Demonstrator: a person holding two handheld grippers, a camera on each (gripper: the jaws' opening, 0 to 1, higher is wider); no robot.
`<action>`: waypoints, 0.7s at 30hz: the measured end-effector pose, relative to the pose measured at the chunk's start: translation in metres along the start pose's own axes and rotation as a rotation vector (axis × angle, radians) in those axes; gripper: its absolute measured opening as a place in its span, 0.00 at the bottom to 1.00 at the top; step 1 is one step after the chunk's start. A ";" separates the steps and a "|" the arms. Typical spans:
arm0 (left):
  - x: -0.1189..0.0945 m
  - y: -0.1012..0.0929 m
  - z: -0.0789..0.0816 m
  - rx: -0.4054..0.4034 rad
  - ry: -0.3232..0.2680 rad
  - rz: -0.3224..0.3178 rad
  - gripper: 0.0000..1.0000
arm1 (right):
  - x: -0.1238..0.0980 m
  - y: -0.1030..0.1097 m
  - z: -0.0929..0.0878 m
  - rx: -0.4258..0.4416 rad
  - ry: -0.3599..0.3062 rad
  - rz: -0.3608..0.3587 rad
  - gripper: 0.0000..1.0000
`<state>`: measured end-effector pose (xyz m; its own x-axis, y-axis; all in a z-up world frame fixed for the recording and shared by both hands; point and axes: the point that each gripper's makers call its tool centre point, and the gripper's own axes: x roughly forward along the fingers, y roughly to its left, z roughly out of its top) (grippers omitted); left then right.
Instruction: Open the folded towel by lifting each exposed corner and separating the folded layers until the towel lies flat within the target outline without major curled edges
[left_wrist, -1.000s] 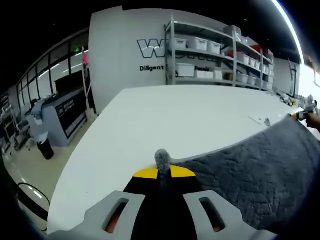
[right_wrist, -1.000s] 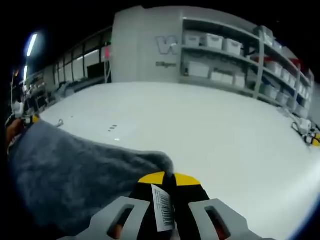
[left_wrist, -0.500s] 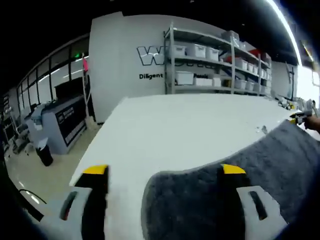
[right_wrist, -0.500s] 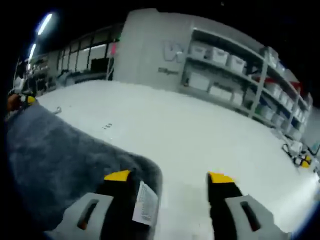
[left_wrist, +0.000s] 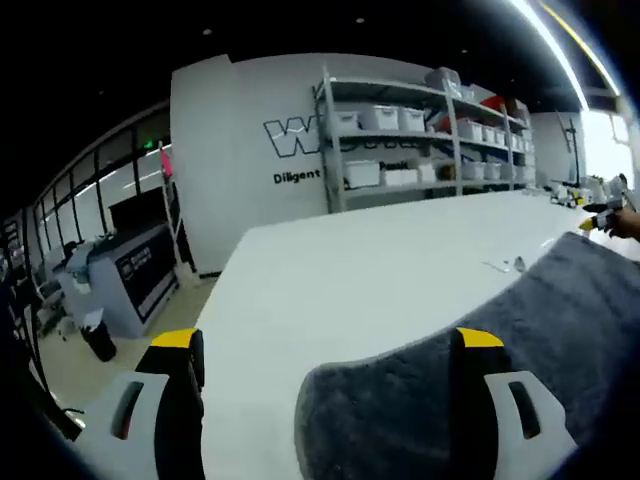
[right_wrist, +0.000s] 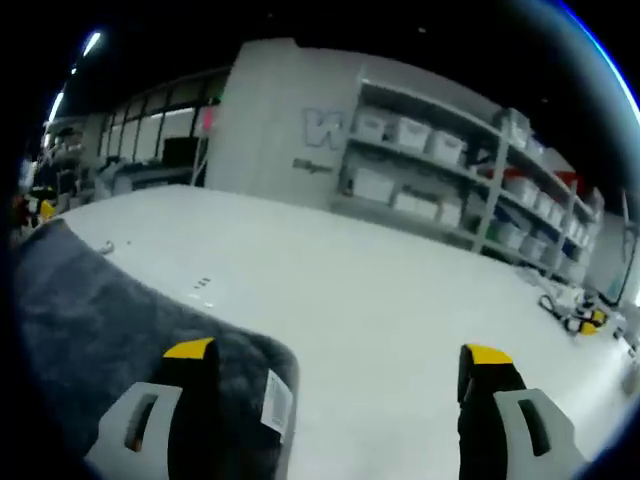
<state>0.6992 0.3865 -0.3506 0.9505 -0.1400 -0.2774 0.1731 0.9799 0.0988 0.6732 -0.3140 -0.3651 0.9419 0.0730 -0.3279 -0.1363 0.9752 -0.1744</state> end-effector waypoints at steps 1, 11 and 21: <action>-0.002 -0.002 0.003 -0.003 -0.006 -0.006 1.00 | -0.001 0.002 0.003 0.007 -0.011 0.010 1.00; -0.030 -0.034 0.021 -0.037 -0.025 -0.059 0.98 | -0.024 -0.007 0.034 0.131 -0.051 0.033 1.00; -0.071 -0.053 0.040 -0.026 -0.054 -0.071 0.97 | -0.059 -0.011 0.068 0.094 -0.139 0.056 1.00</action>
<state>0.6325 0.3393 -0.2981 0.9488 -0.2156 -0.2310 0.2340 0.9707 0.0554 0.6398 -0.3144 -0.2806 0.9680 0.1495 -0.2017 -0.1665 0.9835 -0.0702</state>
